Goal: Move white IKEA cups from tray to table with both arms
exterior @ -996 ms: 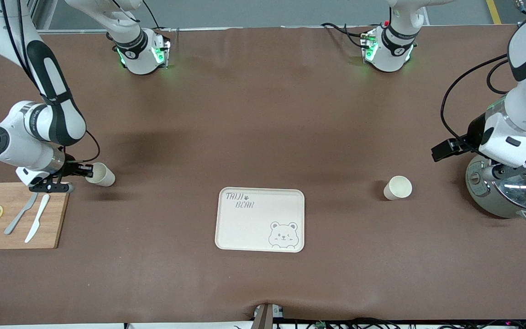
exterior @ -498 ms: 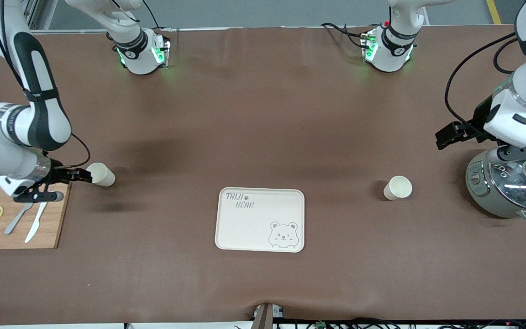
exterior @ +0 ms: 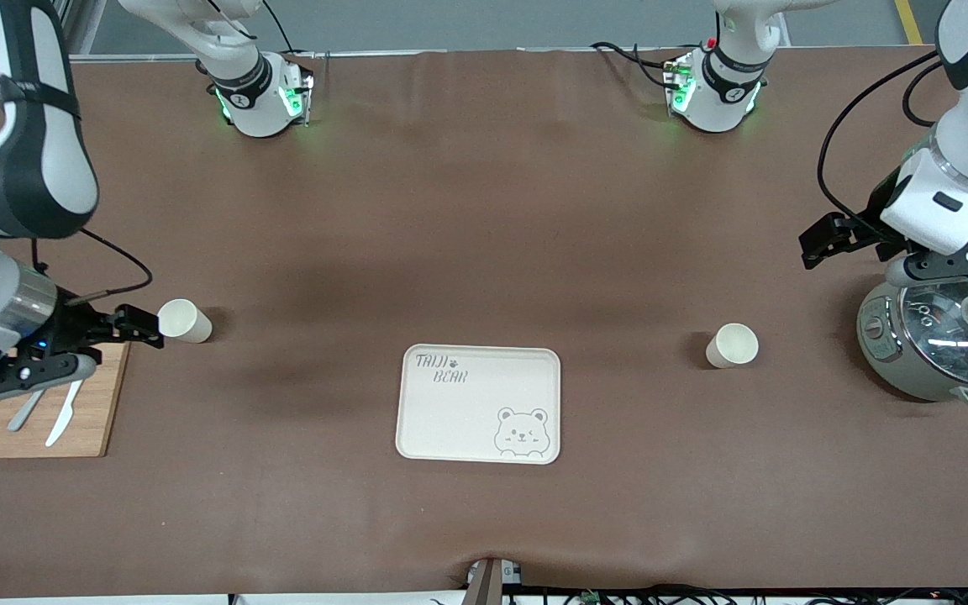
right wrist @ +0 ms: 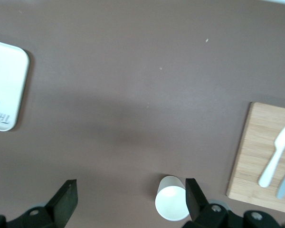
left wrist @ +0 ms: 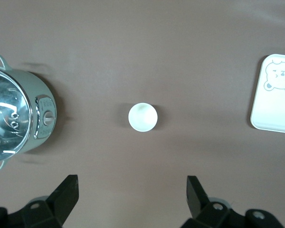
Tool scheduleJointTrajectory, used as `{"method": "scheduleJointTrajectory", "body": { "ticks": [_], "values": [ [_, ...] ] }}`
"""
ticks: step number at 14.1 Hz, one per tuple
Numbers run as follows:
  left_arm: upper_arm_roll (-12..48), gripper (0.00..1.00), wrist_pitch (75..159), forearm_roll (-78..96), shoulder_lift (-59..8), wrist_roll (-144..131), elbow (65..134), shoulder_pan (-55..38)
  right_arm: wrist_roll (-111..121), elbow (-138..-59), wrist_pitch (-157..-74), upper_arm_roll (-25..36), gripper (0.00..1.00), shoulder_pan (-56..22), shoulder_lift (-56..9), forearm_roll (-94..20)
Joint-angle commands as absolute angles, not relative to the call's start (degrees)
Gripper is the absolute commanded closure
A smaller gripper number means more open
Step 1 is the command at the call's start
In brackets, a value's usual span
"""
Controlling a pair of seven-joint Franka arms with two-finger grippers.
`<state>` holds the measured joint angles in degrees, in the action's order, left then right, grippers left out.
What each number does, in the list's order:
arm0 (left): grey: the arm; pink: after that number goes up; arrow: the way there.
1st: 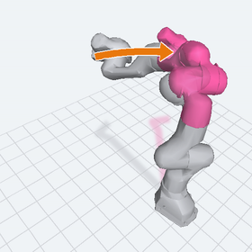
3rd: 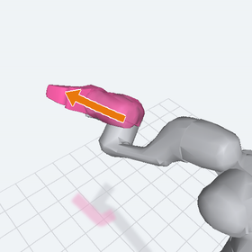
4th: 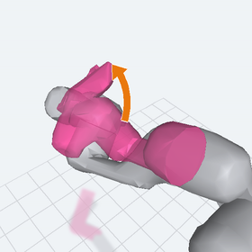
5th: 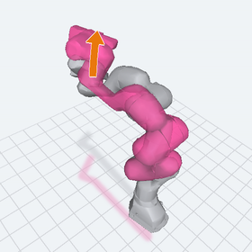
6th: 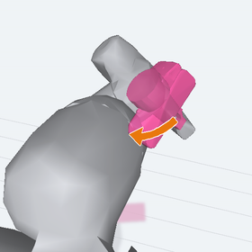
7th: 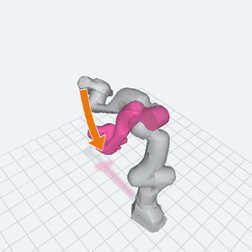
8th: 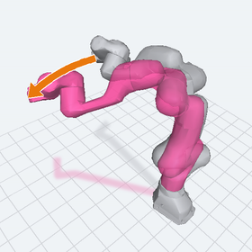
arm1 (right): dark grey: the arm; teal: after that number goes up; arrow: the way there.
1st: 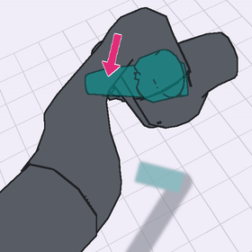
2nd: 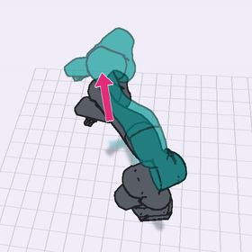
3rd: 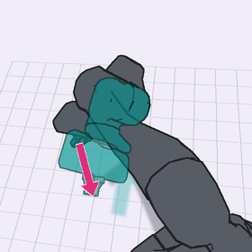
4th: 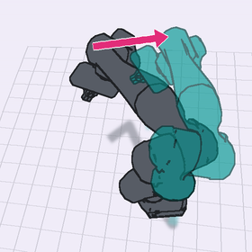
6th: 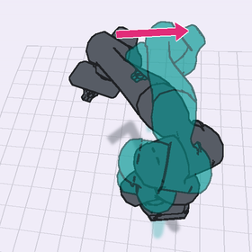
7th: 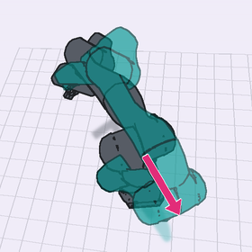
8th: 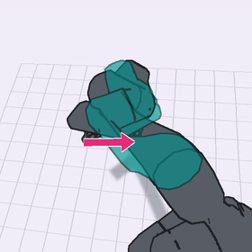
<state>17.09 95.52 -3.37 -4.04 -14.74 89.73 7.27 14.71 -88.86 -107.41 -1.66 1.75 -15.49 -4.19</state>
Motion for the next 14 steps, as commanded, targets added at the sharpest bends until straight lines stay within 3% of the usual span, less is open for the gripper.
{"method": "scheduleJointTrajectory", "body": {
  "ticks": [1,5,8,12,14],
  "values": [
    [17.1,0.0,96.5,-3.7,-2.5,-13.2,90.7,8.3,15.9,-89.3,-101.1,-1.7,0.0,2.8,-7.8,-3.5],
    [17.0,0.0,94.8,-4.5,-2.4,-11.1,89.2,8.4,15.3,-88.6,-94.4,-0.8,0.0,4.8,-2.8,-3.1],
    [17.0,0.0,93.0,-4.3,-2.5,-8.3,86.6,10.0,15.9,-98.7,-96.6,-0.9,0.0,6.9,4.8,-3.1],
    [17.0,0.0,93.0,-3.9,-2.1,-7.9,86.5,10.6,15.1,-99.1,-92.9,-0.9,0.0,7.2,5.1,-2.8],
    [13.0,0.0,93.0,-3.0,-1.4,-8.6,85.8,6.0,15.2,-94.9,-92.6,-1.0,0.0,7.2,3.7,-2.8]
  ]
}}
